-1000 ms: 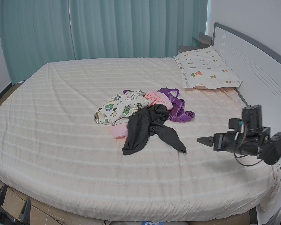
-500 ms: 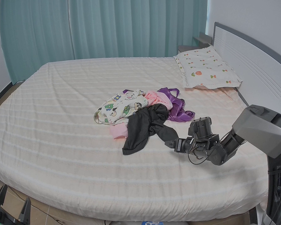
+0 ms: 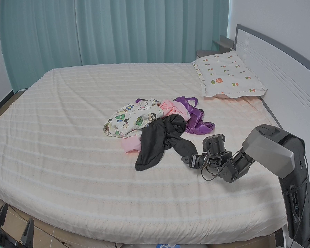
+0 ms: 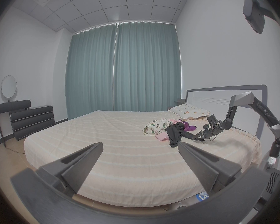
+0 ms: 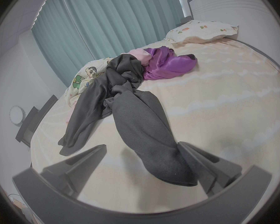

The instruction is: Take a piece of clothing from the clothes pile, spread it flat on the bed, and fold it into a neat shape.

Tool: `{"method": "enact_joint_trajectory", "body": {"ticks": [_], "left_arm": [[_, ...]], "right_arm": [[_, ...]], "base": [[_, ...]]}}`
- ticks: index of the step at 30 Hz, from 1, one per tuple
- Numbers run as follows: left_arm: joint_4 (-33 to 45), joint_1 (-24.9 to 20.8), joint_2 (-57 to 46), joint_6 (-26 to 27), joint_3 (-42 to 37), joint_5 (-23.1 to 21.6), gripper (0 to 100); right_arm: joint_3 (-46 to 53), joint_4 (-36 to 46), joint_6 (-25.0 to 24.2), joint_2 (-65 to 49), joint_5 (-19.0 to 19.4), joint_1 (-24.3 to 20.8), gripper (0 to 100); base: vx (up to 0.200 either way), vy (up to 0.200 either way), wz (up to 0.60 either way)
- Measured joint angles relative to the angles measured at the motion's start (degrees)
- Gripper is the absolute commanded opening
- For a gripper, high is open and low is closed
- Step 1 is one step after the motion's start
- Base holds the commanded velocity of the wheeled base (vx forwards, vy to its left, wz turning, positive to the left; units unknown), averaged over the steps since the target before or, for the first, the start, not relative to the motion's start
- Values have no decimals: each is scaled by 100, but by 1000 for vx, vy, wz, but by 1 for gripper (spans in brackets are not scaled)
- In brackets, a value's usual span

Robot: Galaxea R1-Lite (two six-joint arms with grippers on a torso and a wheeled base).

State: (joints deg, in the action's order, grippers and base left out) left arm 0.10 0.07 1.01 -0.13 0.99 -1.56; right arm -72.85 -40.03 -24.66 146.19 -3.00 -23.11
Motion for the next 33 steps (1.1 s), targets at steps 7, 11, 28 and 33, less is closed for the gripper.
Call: {"method": "enact_joint_trajectory", "body": {"ticks": [7,11,28,33], "left_arm": [[0,0,0,-2,0,-2,100],[0,0,2,4,0,-2,100],[-83,0,2,271,0,-13,100],[-199,-5,111,128,367,-79,100]], "right_arm": [[23,-90,-361,34,-1,40,0],[284,-145,-613,-106,13,71,0],[3567,-2297,-2274,-1562,185,46,0],[4240,-3151,-2458,-1697,262,21,0]], "base": [[0,0,0],[0,0,0],[0,0,0],[0,0,0]]}}
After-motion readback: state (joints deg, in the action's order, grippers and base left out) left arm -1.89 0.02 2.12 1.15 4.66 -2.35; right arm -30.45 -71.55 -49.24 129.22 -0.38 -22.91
